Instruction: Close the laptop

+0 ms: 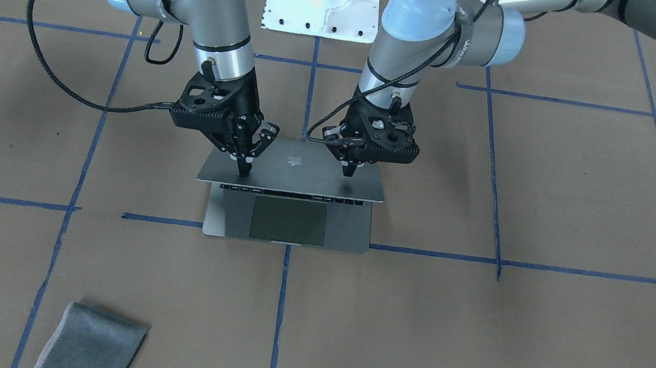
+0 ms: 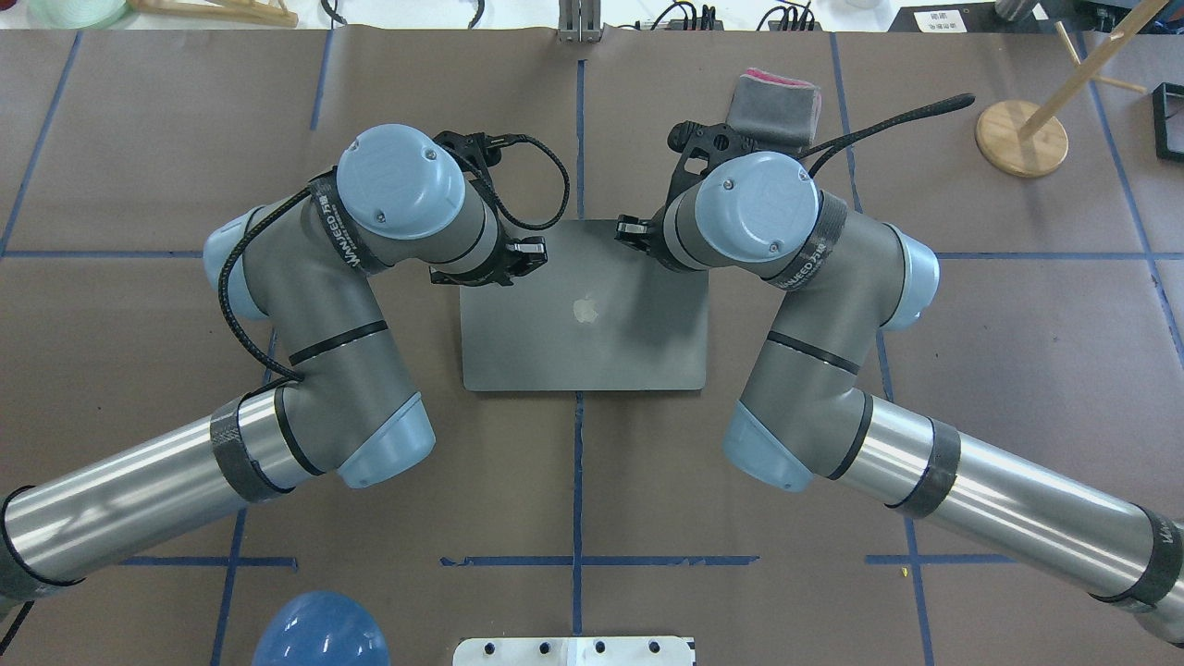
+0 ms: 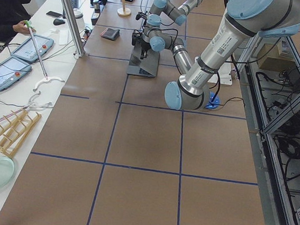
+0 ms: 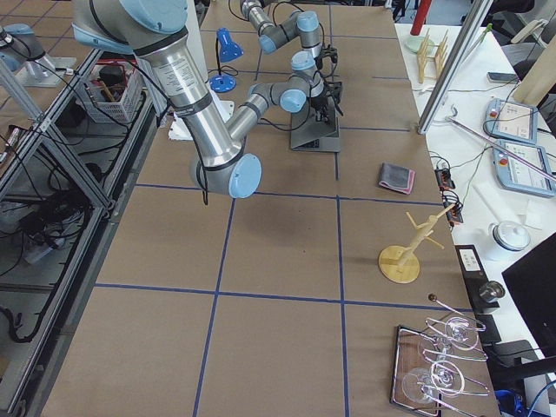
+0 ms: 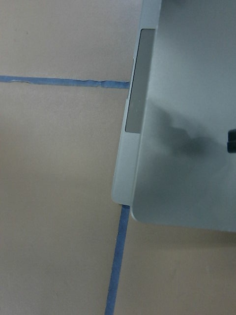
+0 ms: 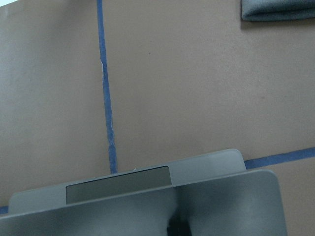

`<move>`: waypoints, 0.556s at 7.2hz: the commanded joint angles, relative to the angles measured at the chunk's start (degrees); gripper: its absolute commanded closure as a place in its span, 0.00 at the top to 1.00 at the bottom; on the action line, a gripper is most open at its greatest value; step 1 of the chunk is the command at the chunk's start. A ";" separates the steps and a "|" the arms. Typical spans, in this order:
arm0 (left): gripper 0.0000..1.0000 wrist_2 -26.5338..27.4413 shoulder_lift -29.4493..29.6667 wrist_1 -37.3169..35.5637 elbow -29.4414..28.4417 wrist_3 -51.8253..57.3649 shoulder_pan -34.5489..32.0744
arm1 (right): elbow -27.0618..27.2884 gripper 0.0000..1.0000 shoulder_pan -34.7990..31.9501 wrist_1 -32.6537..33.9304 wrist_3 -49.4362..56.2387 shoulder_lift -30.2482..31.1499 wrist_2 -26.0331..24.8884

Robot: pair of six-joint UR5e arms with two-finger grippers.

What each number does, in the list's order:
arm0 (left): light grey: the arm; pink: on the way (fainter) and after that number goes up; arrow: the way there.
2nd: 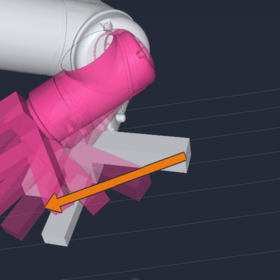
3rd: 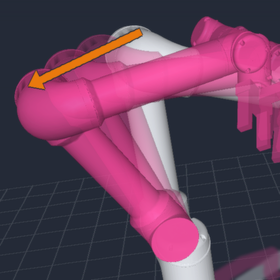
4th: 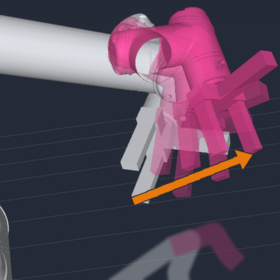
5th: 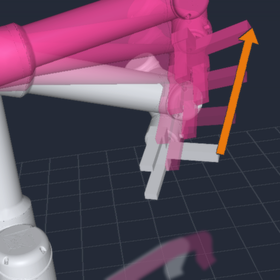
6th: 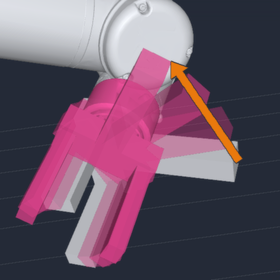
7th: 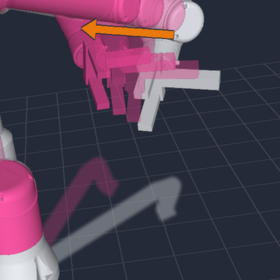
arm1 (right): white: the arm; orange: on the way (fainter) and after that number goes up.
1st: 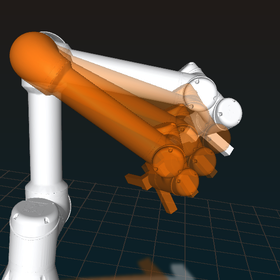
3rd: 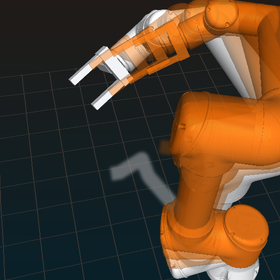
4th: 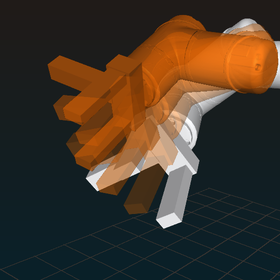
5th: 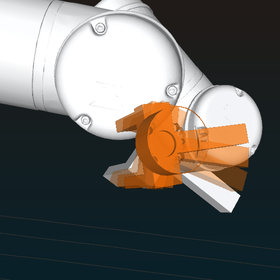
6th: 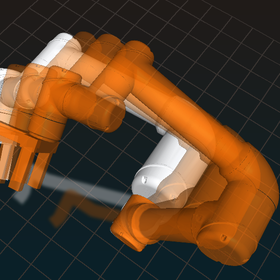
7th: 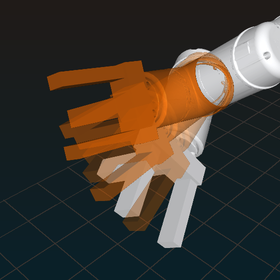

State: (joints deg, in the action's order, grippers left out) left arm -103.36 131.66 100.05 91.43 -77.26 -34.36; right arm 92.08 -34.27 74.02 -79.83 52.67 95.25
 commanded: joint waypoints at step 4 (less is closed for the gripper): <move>0.00 0.00 2.98 10.32 -13.09 0.00 -1.32 | -3.75 0.00 -2.37 -0.37 1.61 -1.43 4.24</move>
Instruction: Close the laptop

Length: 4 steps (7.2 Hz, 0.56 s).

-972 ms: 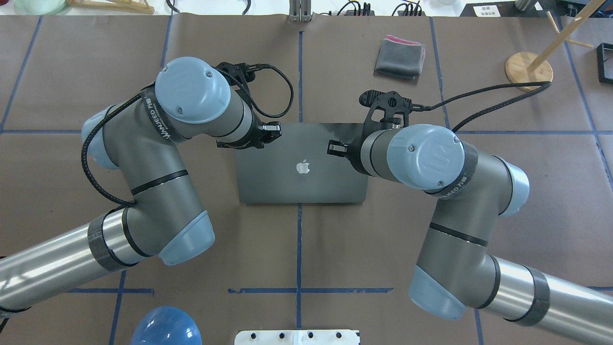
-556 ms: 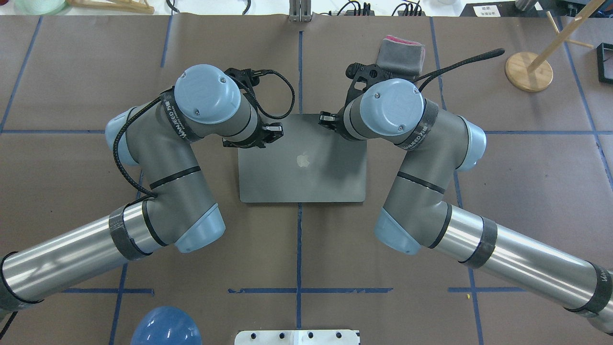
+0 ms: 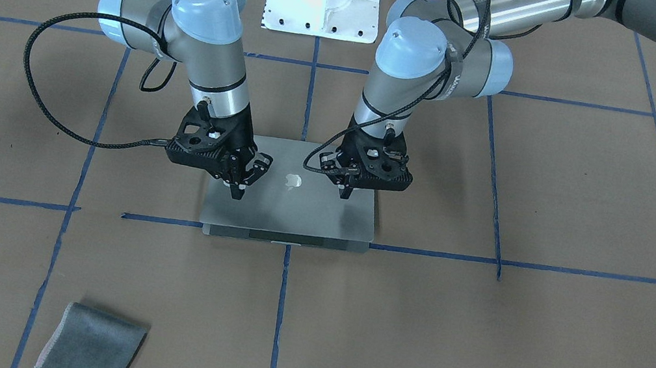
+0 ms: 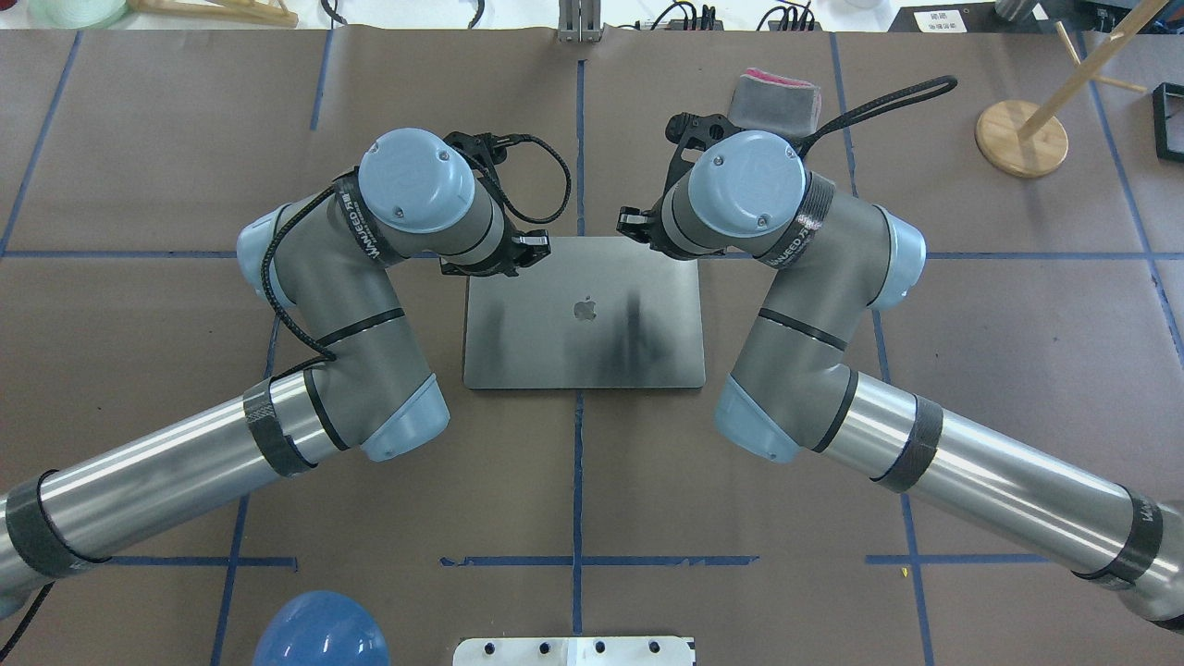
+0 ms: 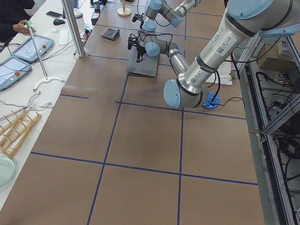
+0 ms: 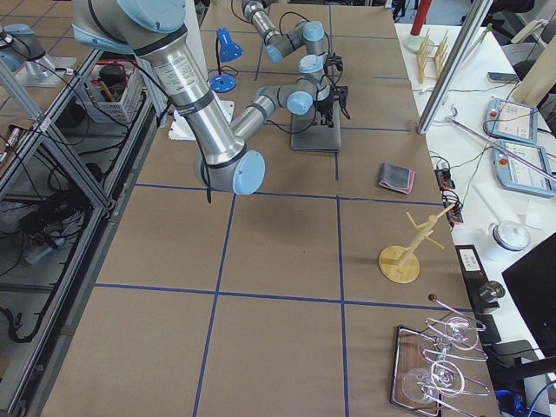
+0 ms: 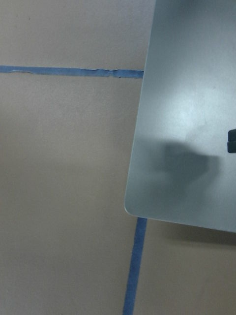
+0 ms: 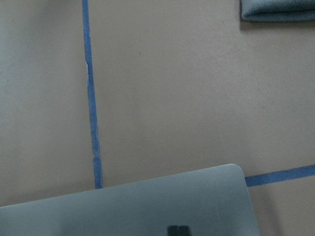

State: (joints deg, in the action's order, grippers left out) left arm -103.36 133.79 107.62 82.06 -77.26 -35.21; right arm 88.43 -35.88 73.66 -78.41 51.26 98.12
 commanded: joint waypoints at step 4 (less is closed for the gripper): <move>0.00 0.00 1.38 4.53 -8.04 0.79 -0.39 | 0.60 0.96 -9.54 -1.06 3.61 1.21 15.94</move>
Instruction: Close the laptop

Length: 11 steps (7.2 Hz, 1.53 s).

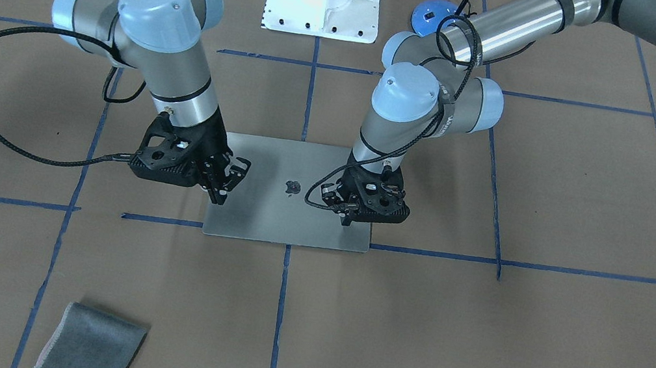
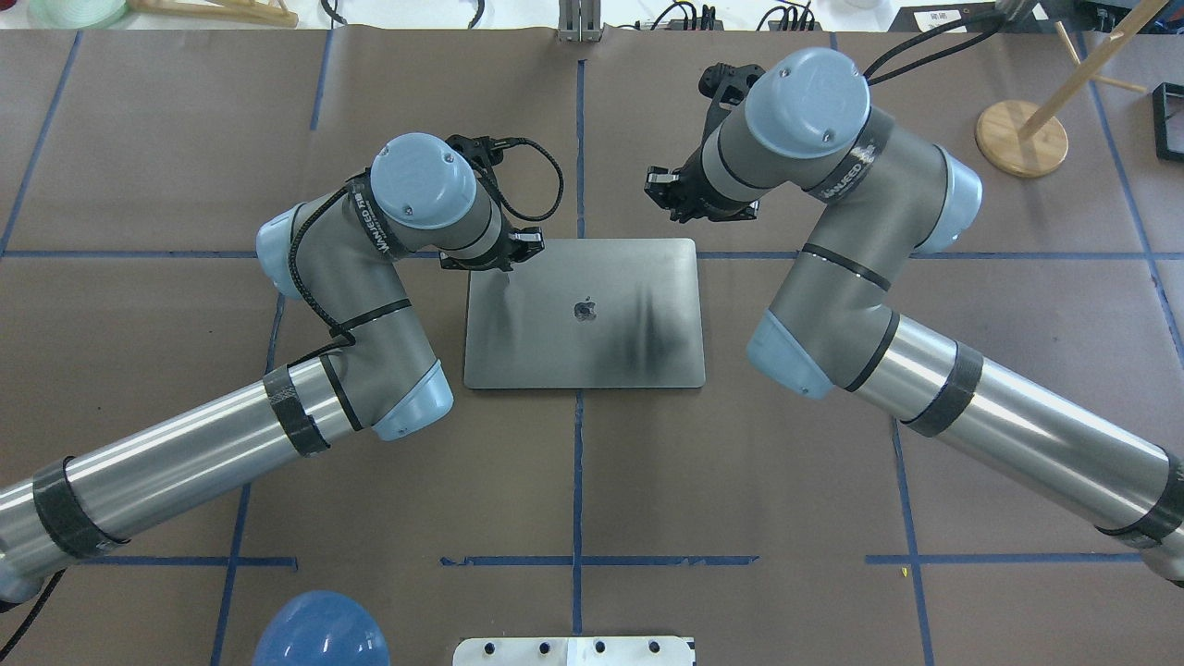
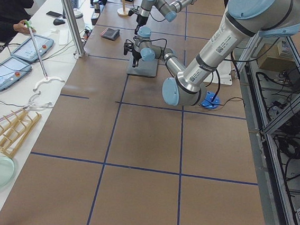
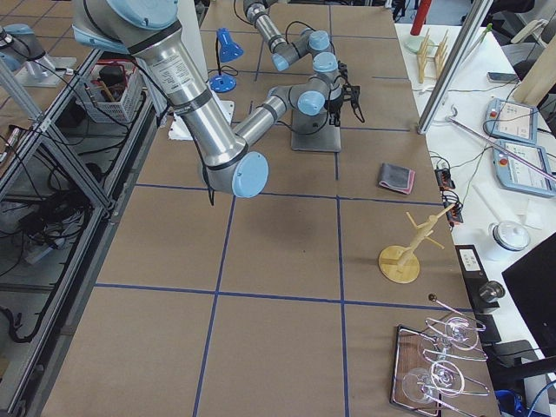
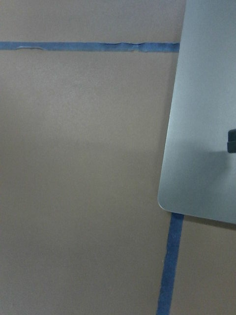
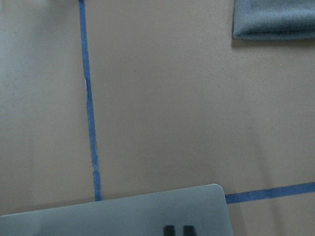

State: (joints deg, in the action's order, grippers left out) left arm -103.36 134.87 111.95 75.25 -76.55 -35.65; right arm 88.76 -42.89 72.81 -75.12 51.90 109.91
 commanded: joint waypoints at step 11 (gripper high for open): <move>1.00 -19.25 -16.27 -27.76 30.33 21.08 -16.62 | 28.09 1.00 -14.49 21.96 33.10 25.22 10.41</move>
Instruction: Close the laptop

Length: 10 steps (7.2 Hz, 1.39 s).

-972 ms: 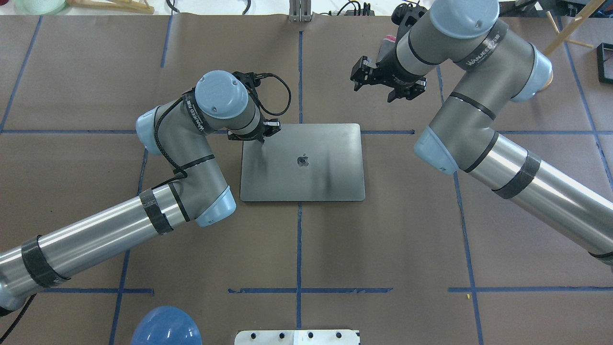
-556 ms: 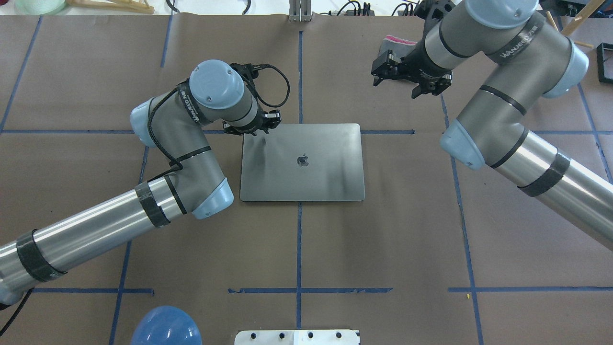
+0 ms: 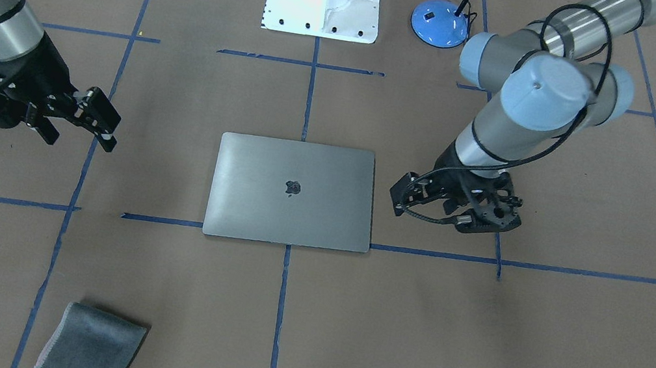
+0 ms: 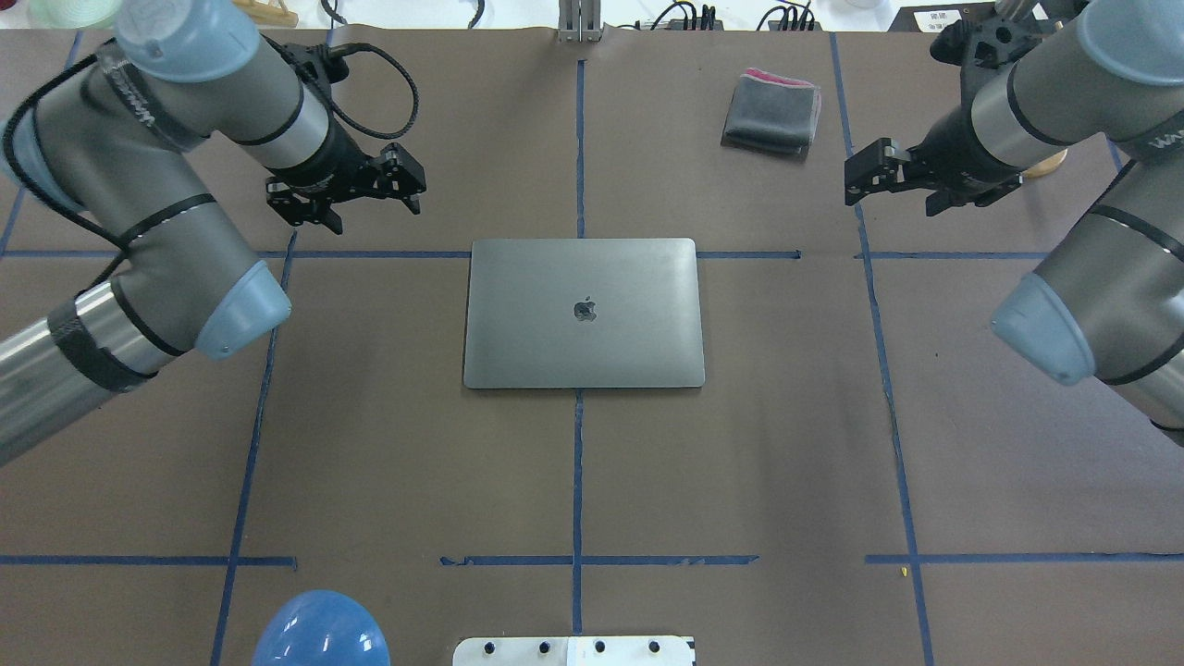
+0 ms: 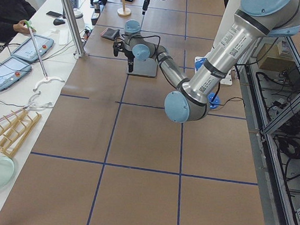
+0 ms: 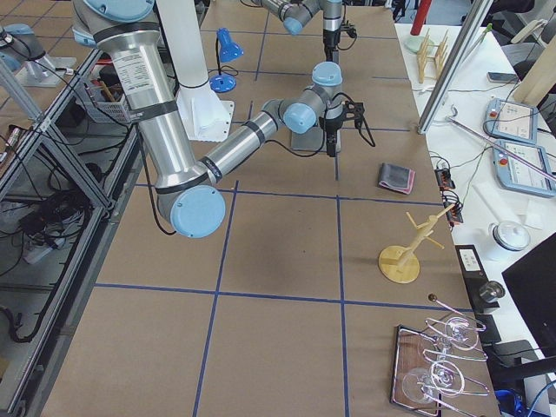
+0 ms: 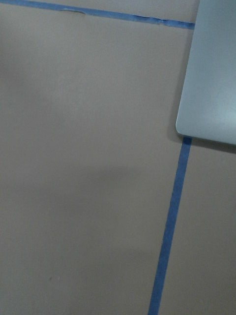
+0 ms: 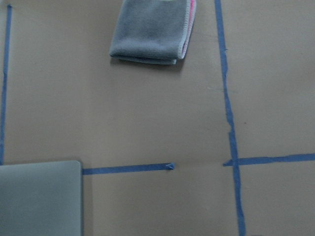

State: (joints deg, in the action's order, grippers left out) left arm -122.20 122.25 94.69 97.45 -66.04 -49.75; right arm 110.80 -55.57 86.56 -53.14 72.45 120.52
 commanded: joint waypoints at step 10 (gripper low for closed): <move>1.00 -14.38 -32.78 -12.43 -1.46 63.75 -36.48 | -9.28 1.00 -35.23 8.10 63.26 25.56 15.62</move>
State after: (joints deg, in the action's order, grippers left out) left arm -134.53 89.67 82.13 98.79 -3.03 -85.33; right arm 102.13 -90.64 94.54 10.95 98.21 136.33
